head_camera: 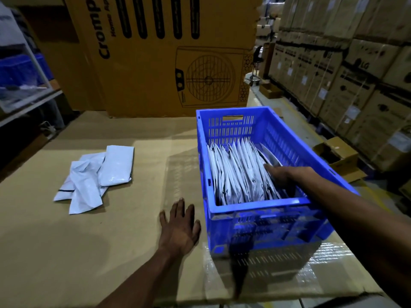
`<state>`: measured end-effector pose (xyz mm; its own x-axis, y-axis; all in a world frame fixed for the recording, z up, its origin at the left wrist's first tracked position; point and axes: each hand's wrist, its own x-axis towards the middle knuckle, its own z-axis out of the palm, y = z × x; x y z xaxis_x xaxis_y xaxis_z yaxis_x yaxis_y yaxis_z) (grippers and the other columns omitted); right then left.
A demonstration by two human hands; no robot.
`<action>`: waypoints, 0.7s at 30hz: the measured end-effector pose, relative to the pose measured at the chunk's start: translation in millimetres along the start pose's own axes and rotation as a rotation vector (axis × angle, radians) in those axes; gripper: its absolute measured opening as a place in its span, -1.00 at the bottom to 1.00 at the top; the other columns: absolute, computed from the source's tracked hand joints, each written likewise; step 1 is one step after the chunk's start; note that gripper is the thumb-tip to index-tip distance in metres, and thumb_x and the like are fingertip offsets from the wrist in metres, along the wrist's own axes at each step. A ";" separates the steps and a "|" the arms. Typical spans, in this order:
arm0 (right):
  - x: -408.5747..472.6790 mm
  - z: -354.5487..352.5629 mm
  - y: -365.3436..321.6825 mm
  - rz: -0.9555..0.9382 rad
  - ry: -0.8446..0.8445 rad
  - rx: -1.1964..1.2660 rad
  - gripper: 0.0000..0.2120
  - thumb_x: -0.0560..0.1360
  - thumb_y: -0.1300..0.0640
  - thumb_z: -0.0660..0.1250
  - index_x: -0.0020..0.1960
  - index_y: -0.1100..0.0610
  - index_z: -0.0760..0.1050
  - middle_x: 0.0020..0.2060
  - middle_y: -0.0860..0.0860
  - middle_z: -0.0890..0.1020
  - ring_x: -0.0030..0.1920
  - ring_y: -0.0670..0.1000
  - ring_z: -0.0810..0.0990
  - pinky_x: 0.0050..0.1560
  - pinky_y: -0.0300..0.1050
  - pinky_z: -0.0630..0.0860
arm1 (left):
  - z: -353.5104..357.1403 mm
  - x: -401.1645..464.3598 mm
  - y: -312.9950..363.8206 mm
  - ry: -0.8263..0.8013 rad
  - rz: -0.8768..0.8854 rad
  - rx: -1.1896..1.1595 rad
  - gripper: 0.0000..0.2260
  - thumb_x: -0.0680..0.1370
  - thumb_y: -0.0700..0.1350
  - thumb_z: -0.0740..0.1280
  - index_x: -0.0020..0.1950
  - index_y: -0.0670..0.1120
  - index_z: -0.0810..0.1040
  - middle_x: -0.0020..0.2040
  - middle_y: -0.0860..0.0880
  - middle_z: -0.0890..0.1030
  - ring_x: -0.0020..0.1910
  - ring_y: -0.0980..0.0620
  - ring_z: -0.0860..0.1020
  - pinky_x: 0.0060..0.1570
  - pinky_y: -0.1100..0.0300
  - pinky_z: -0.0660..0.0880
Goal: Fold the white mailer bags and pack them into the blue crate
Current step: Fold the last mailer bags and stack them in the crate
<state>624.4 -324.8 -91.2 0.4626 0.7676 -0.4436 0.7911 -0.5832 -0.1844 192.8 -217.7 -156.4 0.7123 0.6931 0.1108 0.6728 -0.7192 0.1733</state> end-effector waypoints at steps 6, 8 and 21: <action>-73.3 -39.5 -72.6 0.002 0.103 -0.123 -0.43 0.44 0.07 0.28 0.39 0.08 0.19 0.37 0.21 0.31 0.25 0.20 0.48 0.28 0.23 0.43 | 1.1 -0.5 -2.8 -0.014 0.003 -0.005 -0.42 0.59 0.21 0.00 0.51 -0.02 0.38 0.57 -0.18 0.29 0.55 -0.17 0.26 0.37 -0.38 0.19; -84.5 -46.6 -89.7 -0.134 0.265 -0.119 -0.37 0.46 0.22 0.26 0.50 0.18 0.16 0.41 0.31 0.29 0.35 0.35 0.41 0.33 0.20 0.40 | 0.0 -0.3 -2.5 -0.017 0.002 -0.014 -0.39 0.58 0.23 -0.05 0.55 -0.02 0.32 0.61 -0.16 0.20 0.59 -0.14 0.16 0.42 -0.35 0.11; -101.1 -45.3 -280.7 -0.705 0.675 -0.010 -0.51 0.61 -0.02 0.10 0.38 0.30 0.38 0.25 0.30 0.53 0.33 0.34 0.45 0.27 0.26 0.42 | -20.3 -36.8 -89.3 0.091 -0.171 -0.045 -0.47 0.57 0.18 0.07 0.41 -0.07 0.47 0.52 -0.22 0.35 0.50 -0.18 0.32 0.40 -0.15 0.30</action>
<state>373.8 -226.7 45.2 0.0119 0.9321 0.3620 0.9762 0.0676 -0.2062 102.5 -178.0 -156.1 0.5661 0.8079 0.1638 0.7713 -0.5893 0.2404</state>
